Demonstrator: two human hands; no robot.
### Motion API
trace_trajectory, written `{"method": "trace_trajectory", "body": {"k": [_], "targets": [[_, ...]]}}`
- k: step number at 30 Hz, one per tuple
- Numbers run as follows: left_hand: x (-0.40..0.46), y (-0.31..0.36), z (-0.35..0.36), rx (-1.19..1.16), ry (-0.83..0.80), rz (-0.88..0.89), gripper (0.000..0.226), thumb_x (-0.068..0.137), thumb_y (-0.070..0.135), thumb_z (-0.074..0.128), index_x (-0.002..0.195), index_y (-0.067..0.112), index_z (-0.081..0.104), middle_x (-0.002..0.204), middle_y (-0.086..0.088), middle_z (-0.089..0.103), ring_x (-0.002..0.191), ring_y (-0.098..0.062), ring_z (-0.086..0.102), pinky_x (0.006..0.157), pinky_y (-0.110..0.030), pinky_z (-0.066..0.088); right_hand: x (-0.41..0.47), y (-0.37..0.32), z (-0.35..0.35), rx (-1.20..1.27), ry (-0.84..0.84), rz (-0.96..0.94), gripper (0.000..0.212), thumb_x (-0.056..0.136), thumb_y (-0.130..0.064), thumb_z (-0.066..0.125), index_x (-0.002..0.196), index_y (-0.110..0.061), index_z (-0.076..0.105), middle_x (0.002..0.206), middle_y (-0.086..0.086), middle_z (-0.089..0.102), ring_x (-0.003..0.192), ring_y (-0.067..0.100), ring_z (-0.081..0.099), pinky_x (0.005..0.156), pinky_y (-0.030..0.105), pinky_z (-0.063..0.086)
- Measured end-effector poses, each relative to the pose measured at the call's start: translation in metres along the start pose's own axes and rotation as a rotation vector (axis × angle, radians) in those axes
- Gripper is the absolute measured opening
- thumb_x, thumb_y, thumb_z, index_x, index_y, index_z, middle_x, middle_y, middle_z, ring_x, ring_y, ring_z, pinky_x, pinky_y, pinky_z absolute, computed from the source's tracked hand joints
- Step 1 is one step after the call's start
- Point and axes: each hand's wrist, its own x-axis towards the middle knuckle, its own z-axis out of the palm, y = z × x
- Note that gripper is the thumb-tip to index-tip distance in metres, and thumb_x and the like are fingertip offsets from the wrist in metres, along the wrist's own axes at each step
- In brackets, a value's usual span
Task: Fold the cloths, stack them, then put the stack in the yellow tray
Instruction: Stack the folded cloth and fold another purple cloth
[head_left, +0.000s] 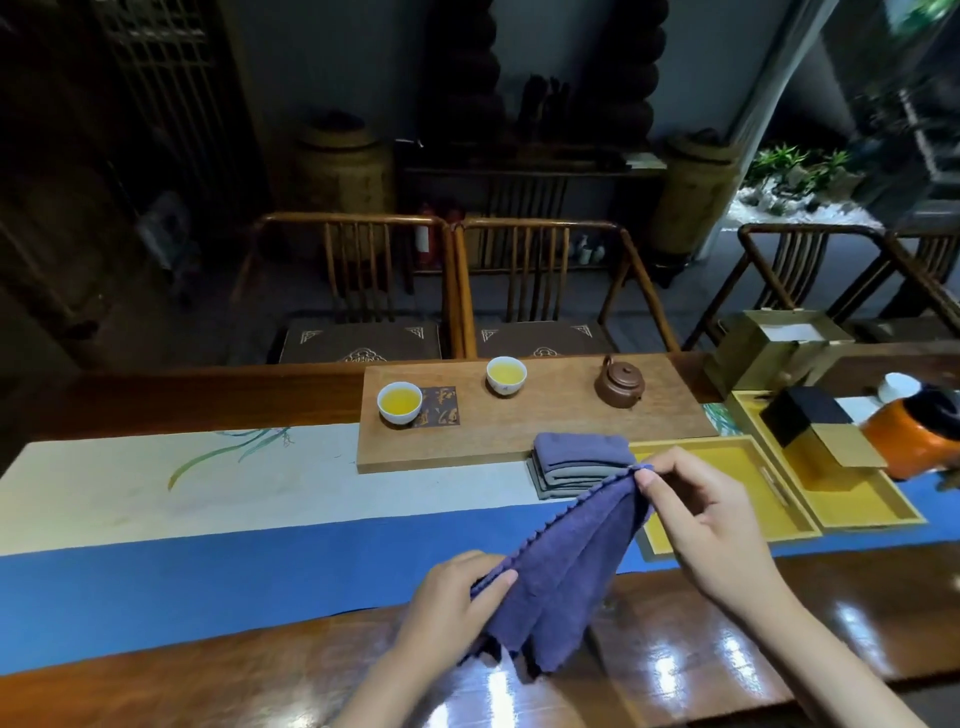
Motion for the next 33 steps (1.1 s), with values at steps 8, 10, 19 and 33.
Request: {"method": "trace_trajectory", "body": {"k": [8, 10, 19, 33], "targets": [[-0.001, -0.001, -0.047, -0.092, 0.191, 0.005, 0.013, 0.088, 0.014, 0.065, 0.081, 0.024, 0.072, 0.084, 0.015, 0.068, 0.083, -0.003, 0.062, 0.075, -0.021, 0.048, 0.005, 0.010, 0.007, -0.026, 0.050, 0.020, 0.022, 0.090, -0.031, 0.047, 0.077, -0.018, 0.057, 0.072, 0.002, 0.058, 0.066, 0.015, 0.053, 0.060, 0.031, 0.040], [0.005, 0.002, -0.061, -0.137, 0.240, -0.007, 0.022, 0.087, 0.009, 0.065, 0.077, 0.028, 0.071, 0.079, 0.012, 0.069, 0.079, -0.002, 0.062, 0.070, -0.017, 0.046, 0.009, 0.012, 0.008, -0.038, 0.062, 0.014, 0.023, 0.091, -0.031, 0.047, 0.077, -0.017, 0.058, 0.072, 0.002, 0.058, 0.067, 0.017, 0.053, 0.061, 0.030, 0.040], [0.043, 0.001, -0.116, -0.303, 0.284, -0.162, 0.021, 0.091, 0.016, 0.062, 0.072, 0.020, 0.070, 0.073, 0.005, 0.069, 0.071, -0.005, 0.060, 0.066, -0.012, 0.047, 0.038, 0.027, 0.010, -0.042, 0.235, 0.023, 0.020, 0.096, -0.018, 0.051, 0.079, -0.027, 0.057, 0.078, -0.010, 0.061, 0.071, 0.014, 0.056, 0.058, 0.028, 0.040], [0.044, 0.017, -0.141, -0.203, 0.346, -0.078, 0.017, 0.086, 0.023, 0.069, 0.069, 0.024, 0.067, 0.073, 0.012, 0.068, 0.067, 0.003, 0.058, 0.061, -0.006, 0.043, 0.035, 0.019, 0.009, 0.027, 0.257, 0.026, 0.015, 0.096, -0.016, 0.052, 0.086, -0.015, 0.063, 0.082, -0.004, 0.066, 0.074, 0.002, 0.058, 0.065, 0.011, 0.043]]}}
